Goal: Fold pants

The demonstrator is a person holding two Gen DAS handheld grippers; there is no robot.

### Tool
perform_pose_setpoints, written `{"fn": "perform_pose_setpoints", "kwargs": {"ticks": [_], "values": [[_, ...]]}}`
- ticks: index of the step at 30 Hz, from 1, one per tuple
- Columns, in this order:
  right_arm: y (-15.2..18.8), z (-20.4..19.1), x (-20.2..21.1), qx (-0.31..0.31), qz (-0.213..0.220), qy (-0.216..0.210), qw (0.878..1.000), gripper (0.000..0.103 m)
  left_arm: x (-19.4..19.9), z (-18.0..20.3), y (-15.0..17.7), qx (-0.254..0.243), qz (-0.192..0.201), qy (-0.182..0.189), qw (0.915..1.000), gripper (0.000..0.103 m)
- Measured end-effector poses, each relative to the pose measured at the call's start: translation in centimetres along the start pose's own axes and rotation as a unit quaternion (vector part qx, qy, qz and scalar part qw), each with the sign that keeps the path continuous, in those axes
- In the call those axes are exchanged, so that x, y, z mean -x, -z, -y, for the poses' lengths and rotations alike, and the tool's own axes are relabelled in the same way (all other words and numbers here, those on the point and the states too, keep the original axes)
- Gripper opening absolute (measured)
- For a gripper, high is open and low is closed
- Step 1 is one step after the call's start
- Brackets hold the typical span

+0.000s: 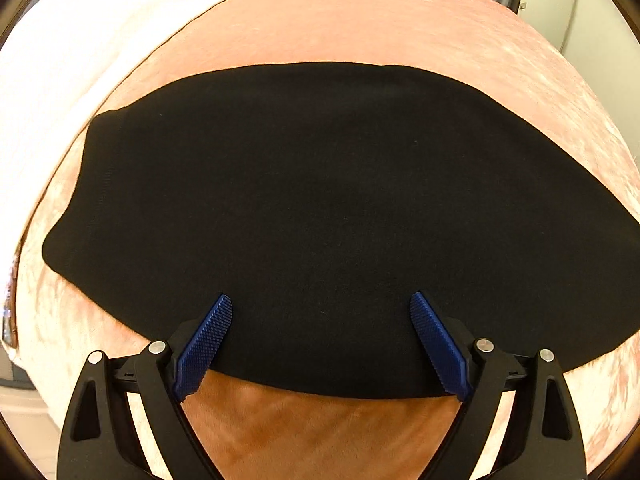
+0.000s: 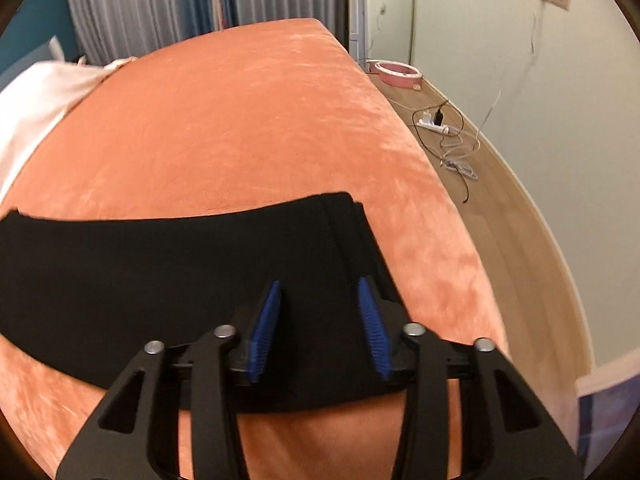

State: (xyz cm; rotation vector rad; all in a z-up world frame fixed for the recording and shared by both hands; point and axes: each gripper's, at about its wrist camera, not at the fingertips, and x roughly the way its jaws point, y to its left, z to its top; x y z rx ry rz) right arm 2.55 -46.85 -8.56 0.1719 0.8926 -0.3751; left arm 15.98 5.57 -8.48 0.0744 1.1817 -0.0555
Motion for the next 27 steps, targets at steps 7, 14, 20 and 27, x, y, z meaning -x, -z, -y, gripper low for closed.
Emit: {"fn": "perform_pose_setpoints", "kwargs": {"ticks": [7,14,20,27], "values": [[-0.3,2.8,-1.1,-0.005,-0.017,-0.026,1.0,0.045,0.6,0.8,1.1,-0.011,-0.003,-0.017,0.9998,0.089],[-0.3,4.5,-0.3,-0.014,0.017,-0.031,0.999,0.012,0.3,1.8,0.5,-0.009,-0.007,-0.03,0.9995,0.09],[0.6,6.9,1.2,-0.067,0.045,-0.045,0.996,0.029,-0.1,1.5,0.5,0.012,0.0,-0.031,0.9995,0.097],[3.4,9.4,1.9,-0.127,0.016,-0.067,0.989,0.051,3.5,2.3,2.1,-0.002,0.031,-0.02,0.9993,0.097]]}}
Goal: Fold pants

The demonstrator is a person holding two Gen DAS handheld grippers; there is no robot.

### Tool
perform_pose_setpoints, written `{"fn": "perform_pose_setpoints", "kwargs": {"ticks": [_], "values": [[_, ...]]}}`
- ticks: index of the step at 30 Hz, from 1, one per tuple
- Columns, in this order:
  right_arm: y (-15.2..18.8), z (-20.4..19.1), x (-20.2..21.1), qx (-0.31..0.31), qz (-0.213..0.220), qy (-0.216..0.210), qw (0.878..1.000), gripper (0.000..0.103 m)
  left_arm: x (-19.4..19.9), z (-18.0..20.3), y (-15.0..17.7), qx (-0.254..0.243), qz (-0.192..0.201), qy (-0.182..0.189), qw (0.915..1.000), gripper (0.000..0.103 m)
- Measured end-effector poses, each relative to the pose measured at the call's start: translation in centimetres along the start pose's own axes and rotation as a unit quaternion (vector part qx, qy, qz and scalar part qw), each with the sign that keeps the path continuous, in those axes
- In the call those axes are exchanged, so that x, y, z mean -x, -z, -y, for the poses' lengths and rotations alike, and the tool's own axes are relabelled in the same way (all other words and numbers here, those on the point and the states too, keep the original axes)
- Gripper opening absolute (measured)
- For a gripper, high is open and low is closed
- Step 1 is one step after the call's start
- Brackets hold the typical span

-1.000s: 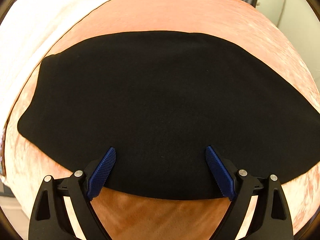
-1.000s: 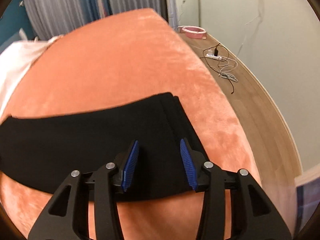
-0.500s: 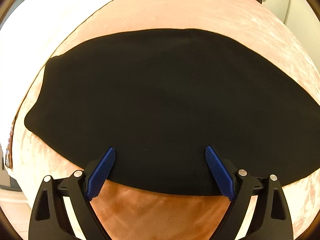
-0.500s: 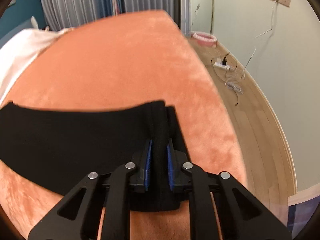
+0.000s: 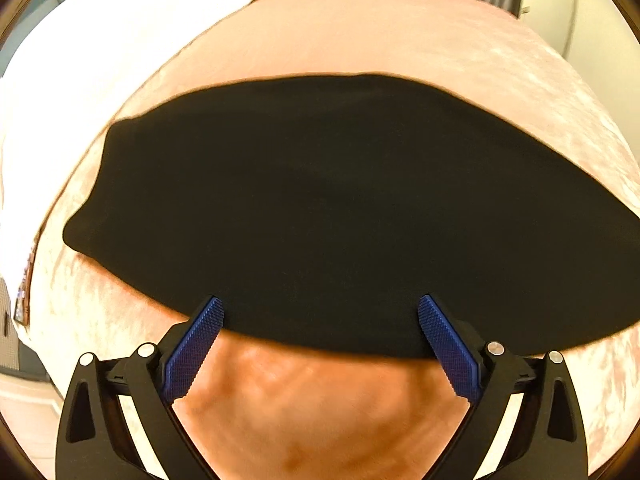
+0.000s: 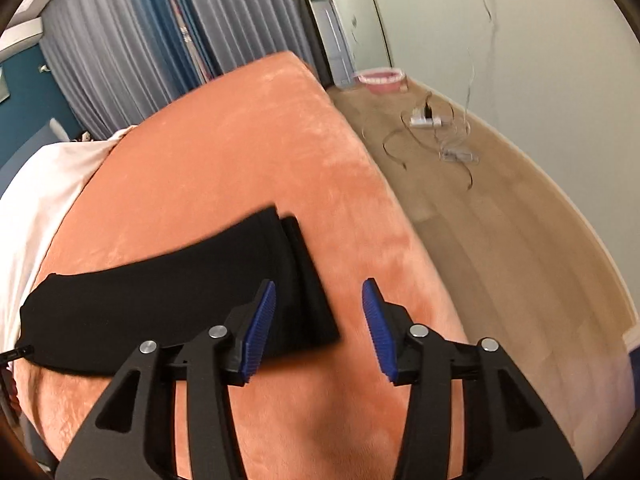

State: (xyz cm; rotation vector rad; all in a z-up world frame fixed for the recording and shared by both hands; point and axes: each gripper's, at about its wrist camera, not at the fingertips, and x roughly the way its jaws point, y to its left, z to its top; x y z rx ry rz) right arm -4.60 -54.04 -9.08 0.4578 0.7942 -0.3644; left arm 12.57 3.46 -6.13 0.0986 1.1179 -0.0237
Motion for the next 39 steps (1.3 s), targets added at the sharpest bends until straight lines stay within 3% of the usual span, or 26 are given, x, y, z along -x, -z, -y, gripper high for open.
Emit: {"fn": "perform_pose_setpoints", "kwargs": {"ticks": [4,6,8,11,14,16,17,20,23,27,31,34,36,39], "values": [[0.1,0.3,-1.7,-0.042,-0.014,-0.042,0.998,0.059,2.7,2.1,1.2,-0.016,0.035,0.02,0.9991,0.097],[0.4,-0.3,-2.0,-0.052,-0.014,-0.053,0.997,0.078,3.5,2.9,1.9,-0.024,0.041,0.028,0.9985,0.097],[0.4,-1.2,-2.4,-0.045,-0.013,-0.047,0.998,0.085,3.6,3.6,2.0,-0.026,0.036,0.036,0.9984,0.097],[0.5,-3.4,-3.3,-0.012,-0.012,-0.021,1.0,0.084,2.8,3.8,2.3,-0.022,0.02,0.042,0.9987,0.097],[0.7,-4.4,-3.5,0.009,-0.01,0.003,1.0,0.064,1.4,3.6,2.0,-0.009,0.009,0.048,0.9988,0.097],[0.8,-4.2,-2.9,-0.01,-0.01,-0.037,0.999,0.023,2.4,2.0,2.8,-0.002,0.011,0.046,0.9989,0.097],[0.5,-4.1,-2.6,-0.024,-0.007,-0.047,0.999,0.019,2.3,1.5,3.1,0.001,0.013,0.043,0.999,0.097],[-0.1,-4.7,-1.2,-0.014,0.034,-0.041,0.998,0.018,2.4,1.0,3.4,0.019,0.017,0.036,0.999,0.097],[0.4,-3.3,-4.1,-0.049,-0.008,-0.024,0.998,0.019,2.1,-1.7,3.3,0.042,0.019,0.026,0.9986,0.097],[0.6,-3.2,-3.2,-0.083,0.007,-0.044,0.996,0.02,1.9,-4.6,3.4,0.067,0.018,0.013,0.9975,0.097],[1.2,-2.1,-3.4,-0.141,0.007,-0.075,0.987,0.032,1.2,-7.2,3.1,0.088,0.019,0.003,0.996,0.097],[0.9,-1.6,-3.5,-0.174,0.016,-0.089,0.981,0.034,0.9,-9.4,2.9,0.122,0.02,0.018,0.9921,0.097],[0.4,-2.4,-3.5,-0.157,0.019,-0.062,0.985,0.02,0.6,-11.1,2.9,0.147,0.016,0.035,0.9883,0.097],[-0.5,-5.1,-1.6,-0.133,0.036,-0.055,0.989,0.018,0.1,-13.0,2.6,0.165,0.015,0.041,0.9853,0.097]]}}
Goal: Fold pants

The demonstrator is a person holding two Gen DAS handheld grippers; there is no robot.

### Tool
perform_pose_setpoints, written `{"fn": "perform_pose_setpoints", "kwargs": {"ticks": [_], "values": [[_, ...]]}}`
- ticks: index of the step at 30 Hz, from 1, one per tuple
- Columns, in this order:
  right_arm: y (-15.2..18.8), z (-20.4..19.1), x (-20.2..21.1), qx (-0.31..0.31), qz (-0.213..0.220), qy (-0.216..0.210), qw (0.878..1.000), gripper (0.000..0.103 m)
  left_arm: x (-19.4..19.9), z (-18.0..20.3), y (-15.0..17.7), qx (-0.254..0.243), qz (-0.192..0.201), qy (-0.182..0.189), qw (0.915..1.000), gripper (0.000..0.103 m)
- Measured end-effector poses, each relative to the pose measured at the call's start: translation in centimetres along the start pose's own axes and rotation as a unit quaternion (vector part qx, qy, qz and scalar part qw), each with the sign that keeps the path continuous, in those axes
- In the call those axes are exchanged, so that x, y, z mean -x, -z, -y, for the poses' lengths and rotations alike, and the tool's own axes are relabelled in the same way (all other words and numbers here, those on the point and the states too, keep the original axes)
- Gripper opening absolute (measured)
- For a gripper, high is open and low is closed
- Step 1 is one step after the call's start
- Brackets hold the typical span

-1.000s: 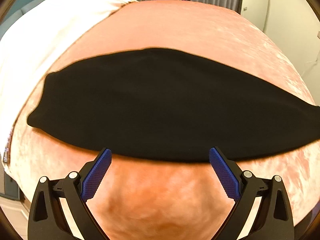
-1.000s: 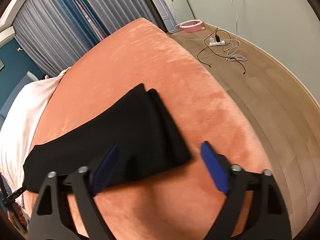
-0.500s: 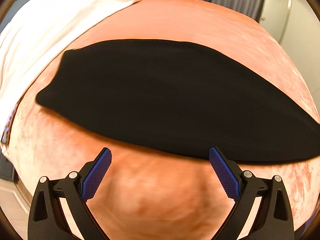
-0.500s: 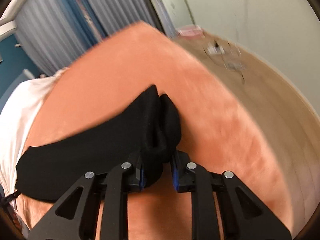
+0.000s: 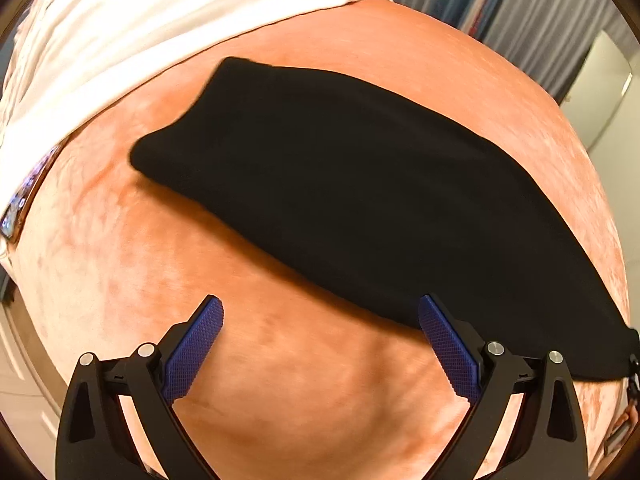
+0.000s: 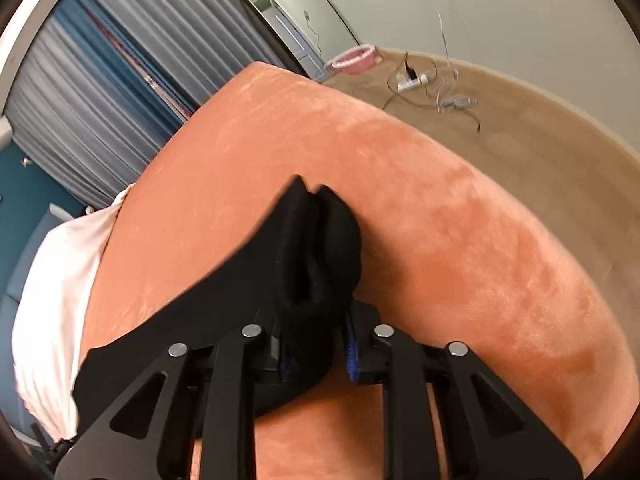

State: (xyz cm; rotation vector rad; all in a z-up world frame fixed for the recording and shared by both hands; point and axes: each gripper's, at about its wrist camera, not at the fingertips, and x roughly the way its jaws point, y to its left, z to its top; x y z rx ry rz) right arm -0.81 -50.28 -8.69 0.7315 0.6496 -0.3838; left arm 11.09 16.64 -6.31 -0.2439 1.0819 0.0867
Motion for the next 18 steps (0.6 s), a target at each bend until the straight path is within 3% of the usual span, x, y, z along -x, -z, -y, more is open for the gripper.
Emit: {"fn": "perform_pose_setpoints", "kwargs": {"ticks": [6,13,18], "values": [[-0.9,-12.1,2.3,0.096,0.021,-0.041,0.994,0.018,-0.6,-3.7,-0.9,0.023,0.001,0.01,0.9997,0.097],[-0.1,-24.2,1.3,0.166,0.017,-0.093,0.982,0.018,-0.9,-5.9,-1.4,0.021,0.0,0.019,0.9996,0.096],[3.6,-30.8,-0.4,0.208,-0.01,-0.13,0.969,0.018,-1.1,-7.2,-1.9,0.019,0.003,0.024,0.9995,0.096]]}}
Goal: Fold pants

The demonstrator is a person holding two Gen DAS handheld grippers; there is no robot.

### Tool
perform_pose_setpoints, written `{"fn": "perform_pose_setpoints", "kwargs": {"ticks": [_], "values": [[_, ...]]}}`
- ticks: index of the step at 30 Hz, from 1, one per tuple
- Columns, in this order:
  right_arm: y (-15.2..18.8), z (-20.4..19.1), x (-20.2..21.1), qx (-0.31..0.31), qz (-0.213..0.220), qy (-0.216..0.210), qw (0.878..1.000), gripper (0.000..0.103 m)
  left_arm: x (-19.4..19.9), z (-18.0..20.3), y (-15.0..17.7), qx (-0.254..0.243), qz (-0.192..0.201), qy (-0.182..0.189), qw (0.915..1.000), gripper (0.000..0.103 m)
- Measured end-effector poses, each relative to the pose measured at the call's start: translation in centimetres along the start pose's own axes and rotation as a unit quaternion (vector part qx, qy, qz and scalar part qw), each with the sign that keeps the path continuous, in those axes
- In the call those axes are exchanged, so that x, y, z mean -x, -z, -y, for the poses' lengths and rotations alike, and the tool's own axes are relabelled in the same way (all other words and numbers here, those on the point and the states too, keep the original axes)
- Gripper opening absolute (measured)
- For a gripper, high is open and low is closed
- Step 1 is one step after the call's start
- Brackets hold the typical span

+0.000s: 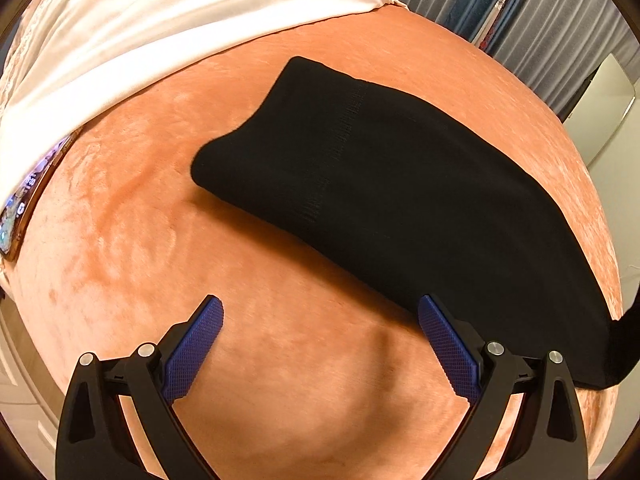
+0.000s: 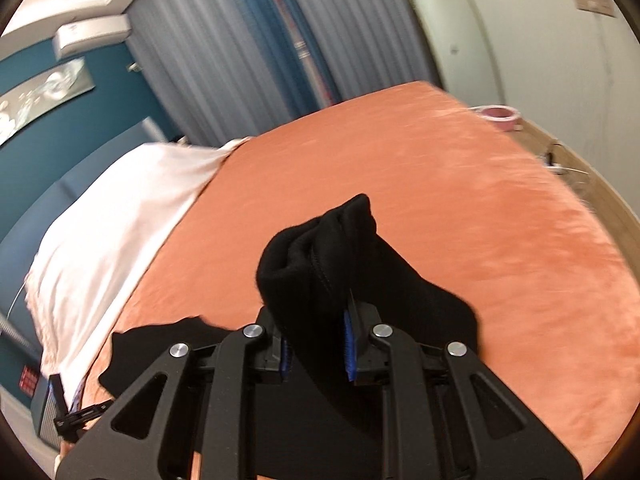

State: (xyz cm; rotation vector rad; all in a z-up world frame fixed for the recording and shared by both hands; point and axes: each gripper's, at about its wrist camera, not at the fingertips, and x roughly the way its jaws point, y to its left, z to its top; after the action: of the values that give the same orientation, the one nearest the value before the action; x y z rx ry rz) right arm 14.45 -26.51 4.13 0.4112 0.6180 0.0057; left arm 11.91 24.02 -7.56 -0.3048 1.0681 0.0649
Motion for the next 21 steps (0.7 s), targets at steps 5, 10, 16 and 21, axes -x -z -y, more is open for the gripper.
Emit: {"fn": "perform_pose_setpoints", "kwargs": {"ticks": [5,10,16,21], "values": [[2.8,-5.7,-4.7,0.044,-0.05,-0.036,0.997,0.018,-0.1,-1.3,-0.4,0.006,0.002,0.01,0.9999,0.096],[6.2,-8.6,-8.5,0.072,-0.095,-0.055,0.991,0.018,-0.4,-2.9,-0.8,0.013,0.003,0.017,0.9998,0.096],[10.8,-10.6,-11.9,0.099,-0.147,-0.058,0.982,0.018,-0.6,-3.9,-0.9,0.014,0.004,0.025,0.9996,0.096],[14.5,-11.0,-13.4,0.107,-0.193,-0.053,0.974,0.022,-0.2,-3.7,-0.8,0.006,0.01,0.024,0.9996,0.095]]}}
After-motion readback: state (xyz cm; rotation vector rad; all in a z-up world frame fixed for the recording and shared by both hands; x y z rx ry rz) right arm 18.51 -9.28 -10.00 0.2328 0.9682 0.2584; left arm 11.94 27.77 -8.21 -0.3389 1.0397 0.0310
